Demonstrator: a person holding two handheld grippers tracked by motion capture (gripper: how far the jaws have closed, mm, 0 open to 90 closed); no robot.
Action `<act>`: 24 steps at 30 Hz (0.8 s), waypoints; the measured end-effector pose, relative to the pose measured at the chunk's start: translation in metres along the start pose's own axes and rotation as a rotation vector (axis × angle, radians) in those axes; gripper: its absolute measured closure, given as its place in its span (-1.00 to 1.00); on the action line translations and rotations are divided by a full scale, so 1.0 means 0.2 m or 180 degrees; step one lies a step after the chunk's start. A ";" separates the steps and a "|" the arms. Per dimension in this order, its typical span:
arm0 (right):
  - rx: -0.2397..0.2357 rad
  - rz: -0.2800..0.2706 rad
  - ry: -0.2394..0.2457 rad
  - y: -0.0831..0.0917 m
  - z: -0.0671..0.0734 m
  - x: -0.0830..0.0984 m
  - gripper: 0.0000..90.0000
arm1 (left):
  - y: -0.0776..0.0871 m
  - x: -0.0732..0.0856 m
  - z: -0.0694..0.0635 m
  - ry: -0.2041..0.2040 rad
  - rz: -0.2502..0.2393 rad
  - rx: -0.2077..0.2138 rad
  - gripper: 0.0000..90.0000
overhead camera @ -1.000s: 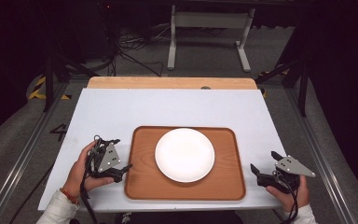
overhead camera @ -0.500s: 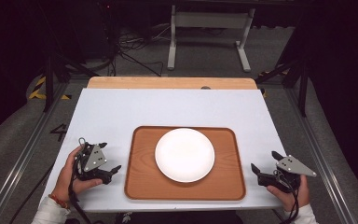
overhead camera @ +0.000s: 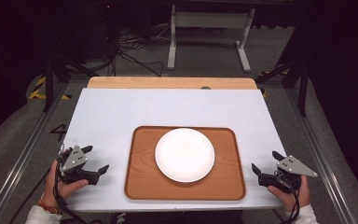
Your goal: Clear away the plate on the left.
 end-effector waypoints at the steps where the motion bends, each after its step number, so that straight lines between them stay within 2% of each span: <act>1: 0.0000 -0.0002 -0.0003 0.00 0.00 0.00 -0.78 | 0.01 0.00 0.00 0.0041 -0.0043 0.0007 -0.82; 5: -0.0004 -0.0012 0.0005 0.01 0.00 -0.01 -0.78 | 0.03 0.00 -0.02 0.0183 -0.0132 0.0131 -0.82; 7: -0.0001 -0.0013 0.0008 0.01 0.00 0.00 -0.78 | 0.03 0.01 -0.01 0.0168 -0.0110 0.0096 -0.82; 12: 0.0014 -0.0005 0.0014 0.01 0.00 0.00 -0.78 | 0.03 -0.02 -0.02 0.0161 -0.0173 0.0122 -0.82; 16: 0.0044 0.0007 0.0036 0.03 0.00 0.01 -0.78 | 0.03 -0.04 -0.04 0.0071 -0.0189 0.0132 -0.82; 24: 0.0054 0.0024 0.0043 0.03 0.01 0.01 -0.79 | 0.04 -0.04 -0.04 0.0049 -0.0201 0.0125 -0.82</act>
Point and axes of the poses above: each handheld gripper's, and its own axes: y roughly backward along the jaws, x roughly out of its underside, z roughly to its left, the point moved 9 cm from there along -y, roughly forward along the jaws, and after that the axes turned 3 degrees about x, right-handed, at the moved point
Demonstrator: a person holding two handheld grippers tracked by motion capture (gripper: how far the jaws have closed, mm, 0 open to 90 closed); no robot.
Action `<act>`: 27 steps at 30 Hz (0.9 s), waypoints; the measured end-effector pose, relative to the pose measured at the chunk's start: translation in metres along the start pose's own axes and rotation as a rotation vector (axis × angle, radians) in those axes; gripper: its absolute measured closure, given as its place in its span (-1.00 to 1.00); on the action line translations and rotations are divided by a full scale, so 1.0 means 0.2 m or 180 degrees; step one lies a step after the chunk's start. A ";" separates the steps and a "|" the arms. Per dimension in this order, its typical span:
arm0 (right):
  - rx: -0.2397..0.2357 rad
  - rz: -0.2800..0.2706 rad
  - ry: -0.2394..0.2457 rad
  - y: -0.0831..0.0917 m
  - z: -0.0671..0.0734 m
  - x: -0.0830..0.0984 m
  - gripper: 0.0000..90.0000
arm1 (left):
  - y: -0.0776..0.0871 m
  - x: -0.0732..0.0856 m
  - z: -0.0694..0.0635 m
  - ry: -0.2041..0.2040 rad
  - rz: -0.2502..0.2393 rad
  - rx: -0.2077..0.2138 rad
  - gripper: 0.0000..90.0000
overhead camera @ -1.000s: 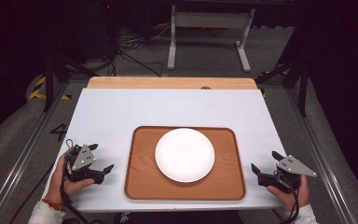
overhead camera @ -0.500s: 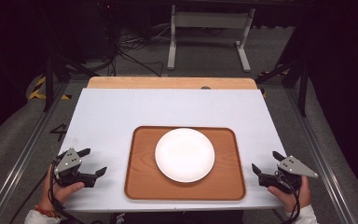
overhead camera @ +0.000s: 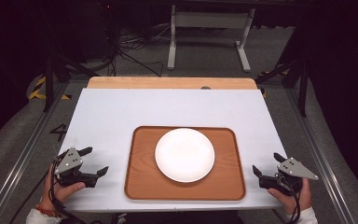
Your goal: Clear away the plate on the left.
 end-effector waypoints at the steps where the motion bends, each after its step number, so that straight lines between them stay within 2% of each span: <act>1: -0.0003 0.0007 0.0002 0.00 0.00 0.00 -0.78 | 0.00 0.00 0.00 0.0017 -0.0007 0.0014 -0.82; 27: -0.0038 0.0059 -0.0019 -0.02 0.00 0.03 -0.79 | -0.05 0.02 -0.01 0.0002 0.0138 0.0012 -0.82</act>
Point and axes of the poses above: each handheld gripper's, and its own axes: y roughly backward along the jaws, x roughly out of its underside, z roughly to its left, the point moved 9 cm from there along -y, roughly forward along the jaws, and after that the axes turned 3 degrees about x, right-handed, at the moved point
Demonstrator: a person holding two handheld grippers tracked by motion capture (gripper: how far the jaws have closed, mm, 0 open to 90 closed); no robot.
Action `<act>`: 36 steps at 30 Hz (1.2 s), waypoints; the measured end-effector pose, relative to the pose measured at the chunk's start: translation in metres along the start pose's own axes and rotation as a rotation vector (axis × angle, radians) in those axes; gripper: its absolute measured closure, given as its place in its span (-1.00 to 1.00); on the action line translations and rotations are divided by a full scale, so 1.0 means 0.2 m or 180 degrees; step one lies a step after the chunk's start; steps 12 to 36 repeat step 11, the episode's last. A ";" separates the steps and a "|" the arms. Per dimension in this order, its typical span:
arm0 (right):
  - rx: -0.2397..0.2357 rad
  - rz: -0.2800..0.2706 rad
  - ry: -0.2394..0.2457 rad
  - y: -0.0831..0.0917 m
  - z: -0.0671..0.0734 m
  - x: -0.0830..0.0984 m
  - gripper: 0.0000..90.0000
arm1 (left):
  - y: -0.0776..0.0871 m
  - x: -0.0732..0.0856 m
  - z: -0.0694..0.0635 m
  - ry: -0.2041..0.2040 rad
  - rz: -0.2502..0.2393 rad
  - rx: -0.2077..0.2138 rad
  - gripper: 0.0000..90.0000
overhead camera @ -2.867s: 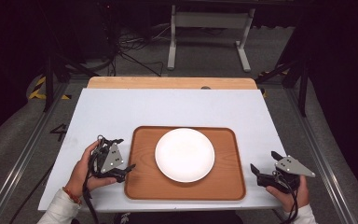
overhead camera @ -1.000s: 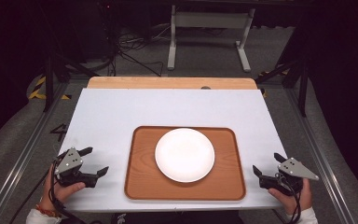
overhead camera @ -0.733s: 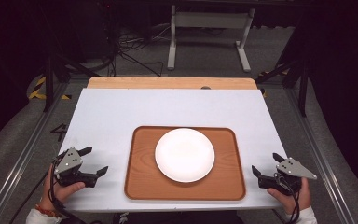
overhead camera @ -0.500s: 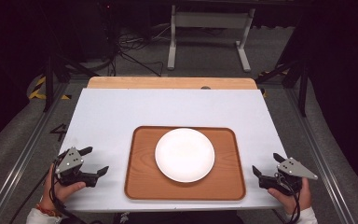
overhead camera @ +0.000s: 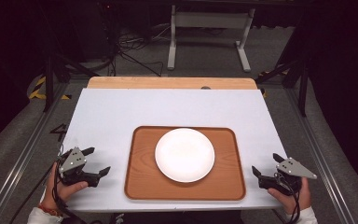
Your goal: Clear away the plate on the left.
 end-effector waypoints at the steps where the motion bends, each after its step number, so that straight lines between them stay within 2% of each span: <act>1: 0.0000 0.0000 -0.0007 0.00 0.00 0.00 -0.79 | 0.00 0.00 0.00 -0.0005 0.0022 -0.0001 -0.82; 36: 0.0000 -0.0017 -0.0037 0.01 -0.01 -0.01 -0.79 | 0.00 0.00 0.00 0.0013 -0.0005 -0.0013 -0.82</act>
Point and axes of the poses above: each handheld gripper's, and its own axes: y roughly backward along the jaws, x roughly out of its underside, z roughly to its left, the point moved 9 cm from there along -y, roughly forward along the jaws, and after that the axes turned 3 degrees about x, right-handed, at the moved point
